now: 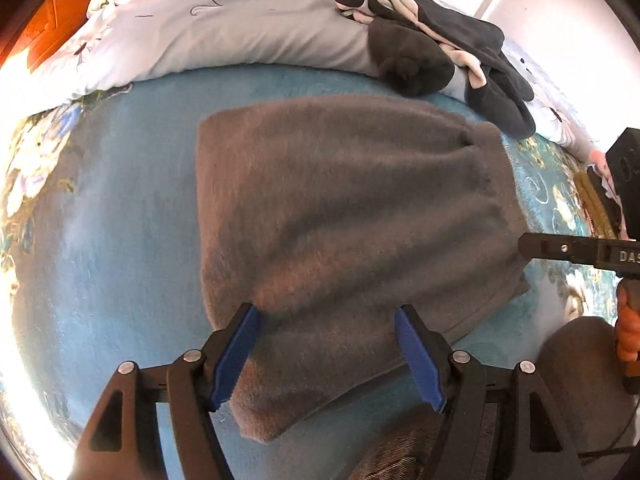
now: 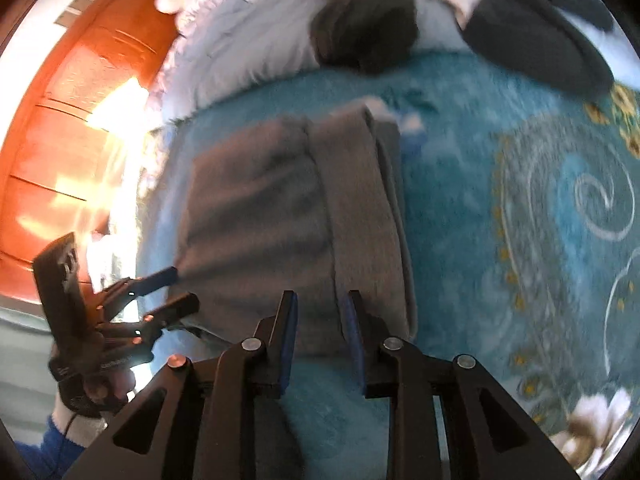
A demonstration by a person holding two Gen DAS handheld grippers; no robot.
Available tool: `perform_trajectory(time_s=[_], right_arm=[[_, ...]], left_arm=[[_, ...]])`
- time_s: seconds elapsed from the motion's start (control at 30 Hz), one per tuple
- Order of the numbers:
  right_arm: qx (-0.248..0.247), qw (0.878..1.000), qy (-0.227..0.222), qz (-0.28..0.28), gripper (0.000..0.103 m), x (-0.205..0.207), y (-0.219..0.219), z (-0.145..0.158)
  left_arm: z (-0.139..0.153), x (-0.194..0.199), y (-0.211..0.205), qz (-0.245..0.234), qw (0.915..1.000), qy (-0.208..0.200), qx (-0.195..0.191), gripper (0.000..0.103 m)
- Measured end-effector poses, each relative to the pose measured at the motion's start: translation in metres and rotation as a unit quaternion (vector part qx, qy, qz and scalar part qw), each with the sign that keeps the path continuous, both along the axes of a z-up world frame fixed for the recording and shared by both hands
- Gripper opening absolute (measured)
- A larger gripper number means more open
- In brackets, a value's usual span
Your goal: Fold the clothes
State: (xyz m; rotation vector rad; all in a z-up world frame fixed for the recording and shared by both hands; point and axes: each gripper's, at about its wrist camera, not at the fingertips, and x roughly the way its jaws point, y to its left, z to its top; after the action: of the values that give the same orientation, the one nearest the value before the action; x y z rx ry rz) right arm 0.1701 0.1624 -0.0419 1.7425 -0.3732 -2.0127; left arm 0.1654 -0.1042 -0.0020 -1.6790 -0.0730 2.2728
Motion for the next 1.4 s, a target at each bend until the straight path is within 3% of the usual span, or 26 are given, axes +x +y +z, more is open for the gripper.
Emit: perform_trajectory(time_s=[0.23,0.5,0.6,0.67,0.73,0.87,0.93,1.13,1.23,1.4], right_arm=[[-0.006,1.0,-0.01,-0.019,0.025,0.0,0.004,-0.011],[-0.018,1.0,0.0,-0.018,0.026,0.0,0.01,-0.002],[-0.024,0.999,0.015,-0.021,0.039,-0.002,0.016,0.008],[-0.026,0.999,0.021,-0.025,0.04,-0.005,0.021,0.011],[-0.029,0.999,0.024,-0.03,0.051,-0.008,0.024,0.012],[-0.039,0.999,0.011,-0.035,0.053,-0.013,0.035,0.004],[-0.055,0.998,-0.001,-0.04,0.068,-0.016,0.039,-0.003],[-0.087,0.994,-0.037,-0.053,0.069,-0.025,0.043,-0.026],[-0.108,0.991,-0.051,-0.059,0.079,-0.03,0.042,-0.036],[-0.136,0.987,-0.059,-0.059,0.082,-0.039,0.038,-0.046]], left_arm=[[-0.01,0.001,-0.002,0.011,0.9999,-0.009,0.005,0.074],[0.014,0.009,-0.012,0.008,0.9993,0.022,0.028,0.074],[0.02,0.006,-0.022,0.021,0.9989,0.025,0.035,0.074],[0.02,0.002,-0.03,0.03,0.9983,0.022,0.045,0.074],[0.017,-0.004,-0.035,0.036,0.9974,0.015,0.06,0.074],[0.003,-0.015,-0.049,0.056,0.9942,-0.024,0.089,0.075],[-0.005,-0.019,-0.056,0.07,0.991,-0.045,0.104,0.077],[-0.014,-0.034,-0.058,0.067,0.9867,-0.053,0.138,0.096],[-0.02,-0.041,-0.054,0.057,0.9858,-0.056,0.148,0.099],[-0.03,-0.048,-0.051,0.045,0.9808,-0.061,0.18,0.101]])
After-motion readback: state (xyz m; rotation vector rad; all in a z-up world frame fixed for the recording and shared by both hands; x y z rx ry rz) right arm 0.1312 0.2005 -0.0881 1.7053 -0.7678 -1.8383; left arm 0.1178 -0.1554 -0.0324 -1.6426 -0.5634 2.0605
